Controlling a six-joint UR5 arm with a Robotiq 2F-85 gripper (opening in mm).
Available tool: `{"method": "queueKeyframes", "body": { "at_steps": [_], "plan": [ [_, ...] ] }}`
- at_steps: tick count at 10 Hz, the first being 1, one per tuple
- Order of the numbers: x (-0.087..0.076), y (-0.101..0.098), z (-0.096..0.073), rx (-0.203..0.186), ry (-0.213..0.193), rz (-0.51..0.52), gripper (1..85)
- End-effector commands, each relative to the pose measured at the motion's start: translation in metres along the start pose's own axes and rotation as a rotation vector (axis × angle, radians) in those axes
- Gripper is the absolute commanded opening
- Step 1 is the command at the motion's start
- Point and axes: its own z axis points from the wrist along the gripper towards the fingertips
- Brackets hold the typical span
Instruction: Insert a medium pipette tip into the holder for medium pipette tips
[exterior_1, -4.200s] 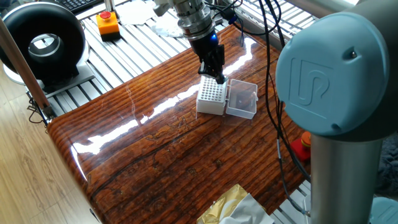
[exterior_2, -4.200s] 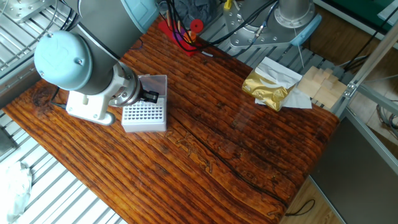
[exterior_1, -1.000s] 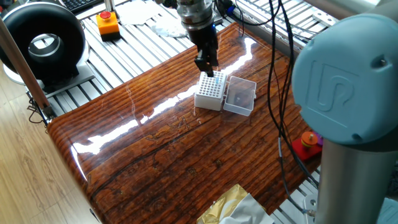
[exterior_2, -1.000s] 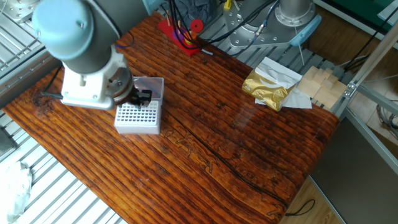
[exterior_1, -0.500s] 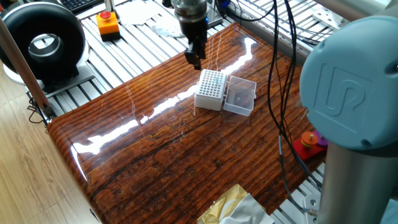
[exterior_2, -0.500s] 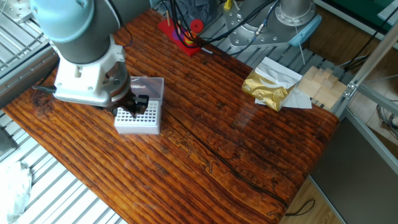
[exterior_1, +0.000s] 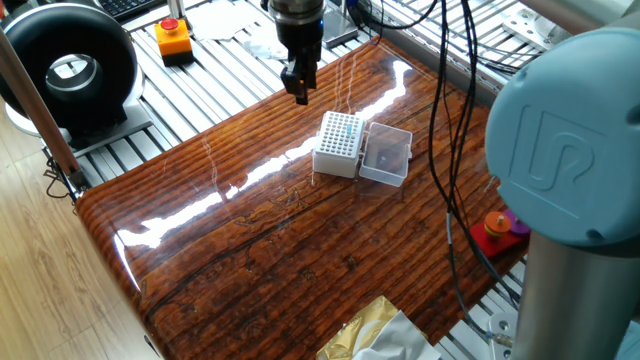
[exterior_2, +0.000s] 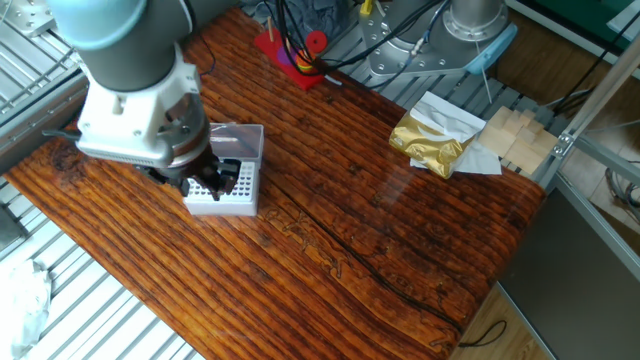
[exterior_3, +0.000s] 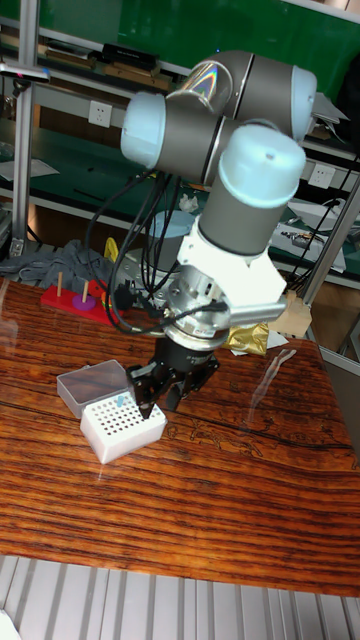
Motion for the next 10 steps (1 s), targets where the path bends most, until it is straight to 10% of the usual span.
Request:
{"method": "queueKeyframes", "body": {
  "at_steps": [1, 7, 10],
  "plan": [
    [0.004, 0.007, -0.007, -0.026, -0.028, 0.053, 41.7],
    [-0.003, 0.012, -0.015, -0.039, -0.069, 0.250, 1.0],
    [-0.014, -0.005, -0.017, 0.025, -0.115, 0.276, 1.0]
  ]
}}
